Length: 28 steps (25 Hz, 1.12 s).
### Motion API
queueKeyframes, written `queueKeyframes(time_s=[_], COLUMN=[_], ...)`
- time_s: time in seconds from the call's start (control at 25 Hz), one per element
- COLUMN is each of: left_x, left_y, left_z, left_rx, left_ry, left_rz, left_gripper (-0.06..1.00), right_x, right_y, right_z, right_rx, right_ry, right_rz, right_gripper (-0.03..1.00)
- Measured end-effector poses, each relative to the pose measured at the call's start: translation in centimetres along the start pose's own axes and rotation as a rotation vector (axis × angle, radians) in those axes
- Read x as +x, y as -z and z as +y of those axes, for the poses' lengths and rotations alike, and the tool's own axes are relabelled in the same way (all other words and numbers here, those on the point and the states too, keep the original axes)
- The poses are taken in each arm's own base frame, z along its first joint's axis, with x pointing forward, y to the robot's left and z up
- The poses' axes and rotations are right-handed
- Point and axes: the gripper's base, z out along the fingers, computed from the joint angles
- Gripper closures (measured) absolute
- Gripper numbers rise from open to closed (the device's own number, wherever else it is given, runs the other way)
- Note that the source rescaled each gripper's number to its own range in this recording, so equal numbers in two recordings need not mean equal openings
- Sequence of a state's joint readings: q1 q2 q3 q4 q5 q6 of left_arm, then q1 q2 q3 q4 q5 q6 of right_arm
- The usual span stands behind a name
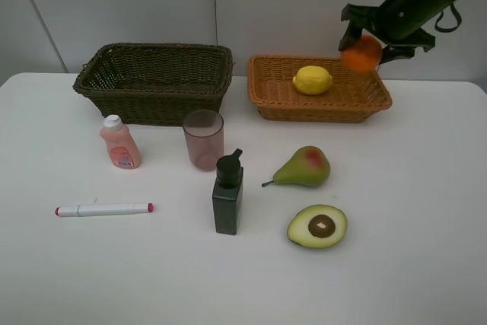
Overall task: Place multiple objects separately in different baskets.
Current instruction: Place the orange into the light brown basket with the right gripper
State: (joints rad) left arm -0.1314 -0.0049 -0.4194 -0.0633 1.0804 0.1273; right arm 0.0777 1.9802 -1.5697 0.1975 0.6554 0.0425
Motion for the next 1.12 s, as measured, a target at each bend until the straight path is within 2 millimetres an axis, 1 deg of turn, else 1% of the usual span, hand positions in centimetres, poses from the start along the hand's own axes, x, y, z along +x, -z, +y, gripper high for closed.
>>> queueKeyframes(time_s=[0.16,0.28,0.52,0.68,0.84,1.12], left_x=[0.0,0.0,0.0,0.0,0.0,0.0], left_y=[0.0,0.0,0.0,0.0,0.0,0.0], left_z=[0.0,0.0,0.0,0.0,0.0,0.0], left_rx=[0.000,0.000,0.000,0.000,0.000,0.000], left_ry=[0.000,0.000,0.000,0.000,0.000,0.000], left_rz=[0.000,0.000,0.000,0.000,0.000,0.000], left_gripper=[-0.06,-0.06,-0.06,-0.06,-0.06,-0.06], right_x=[-0.4,-0.2,0.4,0.6,0.6,0.6], right_y=[-2.4,-3.9,-5.7,-6.2,-6.2,-6.2], right_z=[-0.2,-0.5,-0.8,-0.9,-0.8,-0.8], right_rx=[0.003,0.006,0.009,0.011,0.001,-0.002], right_ry=[0.000,-0.003,-0.014,-0.016,-0.032,-0.011], right_rz=[0.013,0.013,0.036,0.047,0.047,0.047], right_gripper=[0.61,0.61,0.61,0.61,0.61,0.61])
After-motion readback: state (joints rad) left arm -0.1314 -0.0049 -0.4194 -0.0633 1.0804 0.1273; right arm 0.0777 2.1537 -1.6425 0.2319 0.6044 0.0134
